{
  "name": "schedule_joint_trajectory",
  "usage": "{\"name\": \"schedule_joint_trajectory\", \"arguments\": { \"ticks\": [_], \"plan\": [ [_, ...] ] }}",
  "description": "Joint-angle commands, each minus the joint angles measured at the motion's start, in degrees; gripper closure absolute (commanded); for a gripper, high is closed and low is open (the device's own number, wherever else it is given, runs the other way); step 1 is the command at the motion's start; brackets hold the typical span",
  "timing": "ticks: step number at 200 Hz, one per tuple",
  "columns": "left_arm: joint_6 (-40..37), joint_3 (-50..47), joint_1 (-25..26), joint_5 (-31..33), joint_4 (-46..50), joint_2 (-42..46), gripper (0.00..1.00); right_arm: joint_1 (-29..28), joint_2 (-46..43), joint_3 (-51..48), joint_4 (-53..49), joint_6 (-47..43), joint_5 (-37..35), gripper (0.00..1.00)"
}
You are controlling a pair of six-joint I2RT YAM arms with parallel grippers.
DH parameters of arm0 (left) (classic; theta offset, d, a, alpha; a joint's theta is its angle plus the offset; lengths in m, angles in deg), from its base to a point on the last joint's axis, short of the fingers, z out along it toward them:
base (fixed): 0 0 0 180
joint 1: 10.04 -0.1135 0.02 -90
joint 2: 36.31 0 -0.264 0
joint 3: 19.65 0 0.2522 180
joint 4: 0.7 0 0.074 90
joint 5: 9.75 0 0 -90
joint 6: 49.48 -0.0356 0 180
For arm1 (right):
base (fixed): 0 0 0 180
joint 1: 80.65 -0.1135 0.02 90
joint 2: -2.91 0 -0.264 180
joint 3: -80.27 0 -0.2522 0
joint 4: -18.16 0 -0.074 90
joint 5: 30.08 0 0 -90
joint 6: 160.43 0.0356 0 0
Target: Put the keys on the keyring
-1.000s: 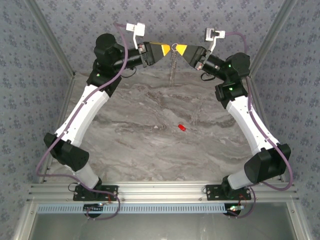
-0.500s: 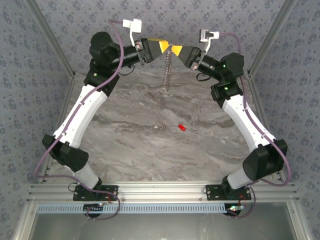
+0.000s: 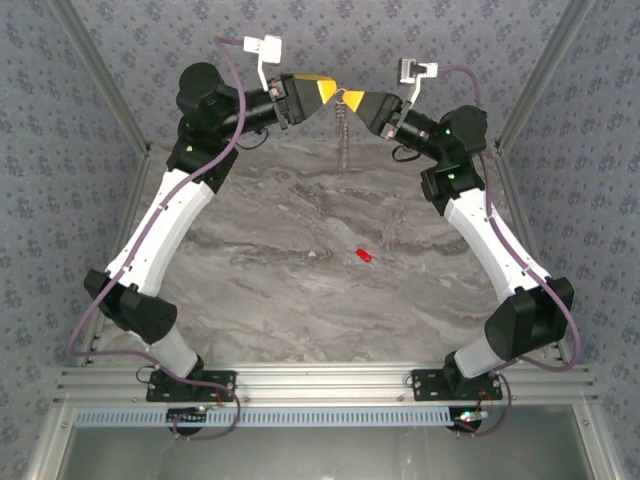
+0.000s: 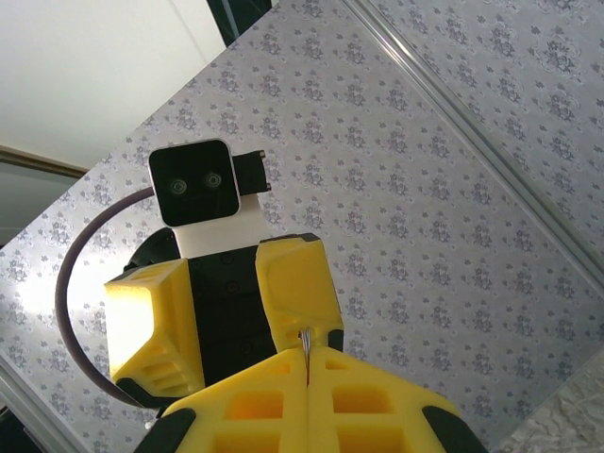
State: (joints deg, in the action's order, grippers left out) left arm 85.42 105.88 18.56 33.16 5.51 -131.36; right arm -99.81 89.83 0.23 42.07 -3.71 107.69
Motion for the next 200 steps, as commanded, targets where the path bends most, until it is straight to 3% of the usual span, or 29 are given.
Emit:
{"name": "schedule_joint_trajectory", "arguments": {
  "ticks": [1,74,200],
  "plan": [
    [-1.2,0.3,0.0,-0.1,-0.6,0.1,0.61,0.3,0.0,1.6,3.7,1.1,-0.1,1.0],
    [-1.4,-2.5,-0.1,0.7,-0.8,0.0,0.55,0.3,-0.3,1.6,3.9,1.4,-0.3,1.0],
    [0.6,-2.8,0.8,0.1,-3.2,-1.1,0.62,0.4,0.0,1.5,4.2,1.5,-0.4,1.0]
  ]
}}
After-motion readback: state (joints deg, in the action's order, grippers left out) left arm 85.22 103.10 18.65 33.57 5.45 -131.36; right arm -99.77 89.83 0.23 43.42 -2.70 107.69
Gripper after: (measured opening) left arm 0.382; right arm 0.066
